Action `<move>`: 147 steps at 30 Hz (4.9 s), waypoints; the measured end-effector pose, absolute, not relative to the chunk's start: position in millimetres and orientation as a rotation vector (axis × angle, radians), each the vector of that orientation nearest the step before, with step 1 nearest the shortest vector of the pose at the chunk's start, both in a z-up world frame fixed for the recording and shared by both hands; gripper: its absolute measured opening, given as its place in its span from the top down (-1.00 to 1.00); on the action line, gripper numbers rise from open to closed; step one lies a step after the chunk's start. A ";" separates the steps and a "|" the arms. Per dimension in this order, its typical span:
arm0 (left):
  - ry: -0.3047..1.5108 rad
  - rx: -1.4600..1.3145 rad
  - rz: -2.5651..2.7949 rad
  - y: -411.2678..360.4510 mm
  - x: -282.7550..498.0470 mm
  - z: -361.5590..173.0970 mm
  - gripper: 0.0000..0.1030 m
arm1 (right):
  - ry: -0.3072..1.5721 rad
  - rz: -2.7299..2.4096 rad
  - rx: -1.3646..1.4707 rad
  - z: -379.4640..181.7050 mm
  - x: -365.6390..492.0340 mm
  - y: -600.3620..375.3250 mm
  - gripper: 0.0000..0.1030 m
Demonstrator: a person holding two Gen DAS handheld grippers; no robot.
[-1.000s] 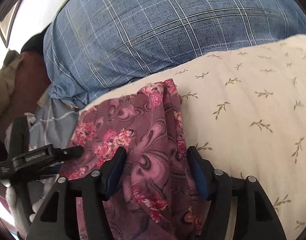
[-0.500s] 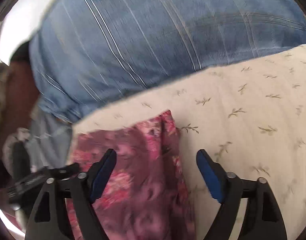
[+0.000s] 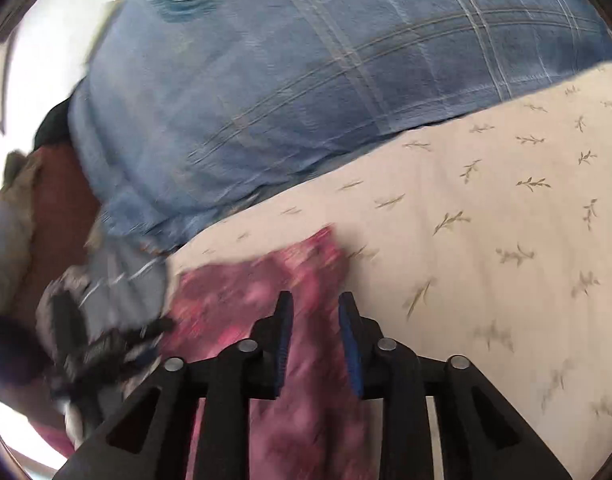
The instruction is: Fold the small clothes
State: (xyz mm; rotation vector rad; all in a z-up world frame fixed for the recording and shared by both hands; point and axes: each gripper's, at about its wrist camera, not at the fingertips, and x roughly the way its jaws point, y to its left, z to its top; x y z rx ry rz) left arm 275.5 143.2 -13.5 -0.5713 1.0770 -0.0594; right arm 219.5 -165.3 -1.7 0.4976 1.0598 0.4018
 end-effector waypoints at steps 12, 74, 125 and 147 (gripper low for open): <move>1.196 -0.482 -0.049 97.1 201.1 -32.0 -0.67 | 1.077 0.392 0.329 -21.7 184.7 -157.2 0.90; 1.279 -0.391 -0.079 95.6 240.6 -38.9 -0.83 | 0.982 0.425 0.321 -27.4 165.3 -143.1 0.27; 1.218 -0.321 -0.219 76.9 236.5 -2.4 -0.26 | 1.117 0.569 0.226 2.0 170.2 -153.5 0.52; 1.198 -0.206 -0.144 78.0 146.6 -17.0 -0.50 | 1.133 0.346 0.425 -22.0 133.9 -203.7 -0.12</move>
